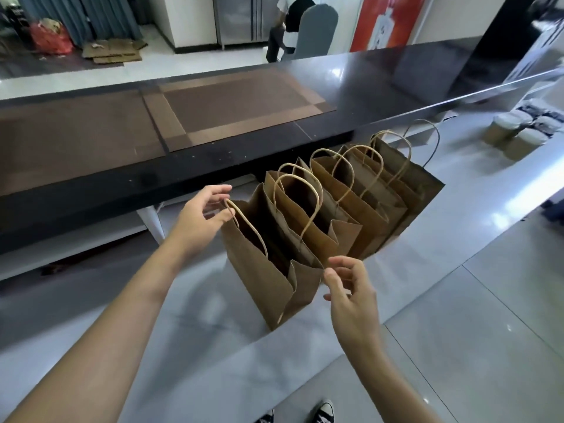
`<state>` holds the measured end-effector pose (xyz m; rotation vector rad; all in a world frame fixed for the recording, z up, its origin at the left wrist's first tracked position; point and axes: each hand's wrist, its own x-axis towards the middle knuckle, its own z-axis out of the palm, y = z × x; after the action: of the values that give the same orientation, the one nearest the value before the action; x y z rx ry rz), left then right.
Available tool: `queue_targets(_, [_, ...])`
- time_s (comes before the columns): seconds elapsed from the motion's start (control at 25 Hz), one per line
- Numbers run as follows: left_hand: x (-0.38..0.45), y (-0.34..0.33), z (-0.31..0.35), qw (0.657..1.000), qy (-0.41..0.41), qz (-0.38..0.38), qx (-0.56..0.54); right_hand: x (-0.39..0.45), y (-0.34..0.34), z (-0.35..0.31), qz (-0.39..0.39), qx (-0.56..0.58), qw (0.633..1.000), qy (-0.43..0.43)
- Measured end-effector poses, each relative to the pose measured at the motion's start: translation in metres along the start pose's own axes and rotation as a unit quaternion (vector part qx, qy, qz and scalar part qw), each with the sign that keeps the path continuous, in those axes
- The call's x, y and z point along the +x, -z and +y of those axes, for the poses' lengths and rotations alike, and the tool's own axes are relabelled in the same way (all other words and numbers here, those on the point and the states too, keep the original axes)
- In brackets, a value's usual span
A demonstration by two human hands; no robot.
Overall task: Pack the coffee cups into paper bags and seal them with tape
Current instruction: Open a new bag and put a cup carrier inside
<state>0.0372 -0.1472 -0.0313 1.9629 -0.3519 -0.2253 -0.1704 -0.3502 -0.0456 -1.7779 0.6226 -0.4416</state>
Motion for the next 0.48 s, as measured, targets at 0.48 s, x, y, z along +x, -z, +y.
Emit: queue_targets(0.48, [-0.007, 0.006, -0.007, 0.991, 0.036, -0.110, -0.068, -0.020, -0.014, 0.017, -0.013, 0.014, 0.997, -0.080])
